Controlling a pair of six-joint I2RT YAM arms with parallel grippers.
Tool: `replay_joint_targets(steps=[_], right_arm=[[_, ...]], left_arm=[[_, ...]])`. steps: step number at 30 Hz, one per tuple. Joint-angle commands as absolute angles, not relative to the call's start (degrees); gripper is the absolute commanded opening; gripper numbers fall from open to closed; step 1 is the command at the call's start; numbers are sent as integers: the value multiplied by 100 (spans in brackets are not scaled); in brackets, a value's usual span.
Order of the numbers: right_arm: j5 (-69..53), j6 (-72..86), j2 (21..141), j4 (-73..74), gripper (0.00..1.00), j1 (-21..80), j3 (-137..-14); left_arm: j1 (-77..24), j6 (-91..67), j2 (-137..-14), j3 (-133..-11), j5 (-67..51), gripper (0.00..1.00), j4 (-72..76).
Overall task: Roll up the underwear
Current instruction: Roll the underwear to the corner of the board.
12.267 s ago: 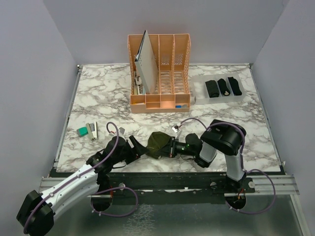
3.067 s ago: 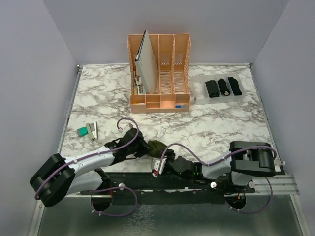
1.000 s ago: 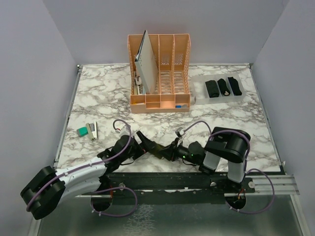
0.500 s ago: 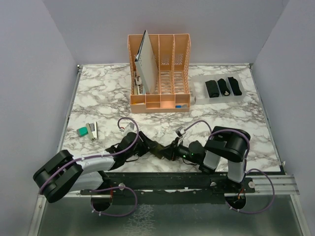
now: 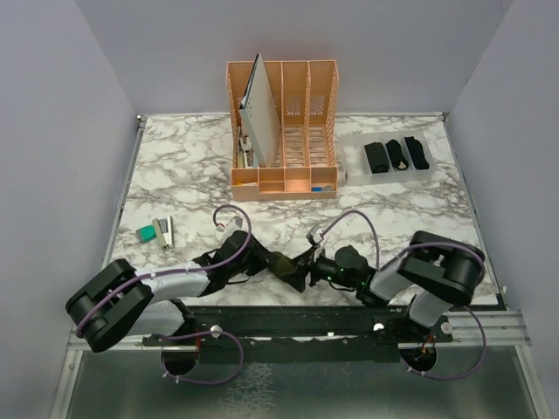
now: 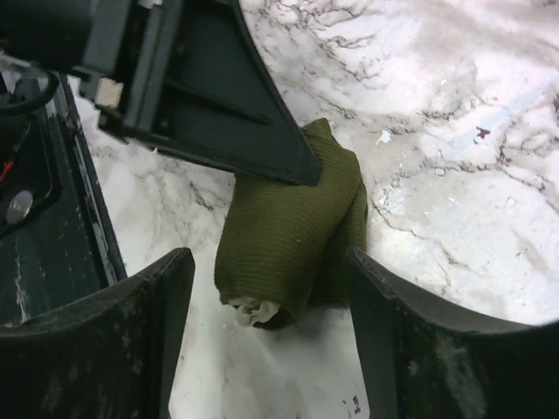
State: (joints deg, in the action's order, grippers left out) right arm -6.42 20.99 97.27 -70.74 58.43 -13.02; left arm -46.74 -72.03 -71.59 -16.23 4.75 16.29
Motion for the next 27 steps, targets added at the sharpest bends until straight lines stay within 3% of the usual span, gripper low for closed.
replay_joint_targets(steps=[1,7,11,19,24,27], right_arm=[[-920,799,8801,-5174,74,5875,-1497],[-113,-727,8076,-4115,80,6466,-1870],[1428,-1562,8162,-4053,64,7193,-2060],[2105,-2493,8733,-4581,66,7735,-2264],[2254,-2400,9332,-4735,63,7743,-2498],[2775,-2365,9697,-4751,55,7743,-2548]], left_arm=[[-4752,-7102,-7191,-1644,739,16,395],[-4798,-7179,-7223,-1924,821,9,14],[-4807,-7321,-7372,-2088,924,3,-398],[-4808,-7505,-7599,-2155,895,0,-465],[-4822,-7515,-7549,-2155,922,0,-461],[-4821,-7511,-7496,-2135,927,0,-495]])
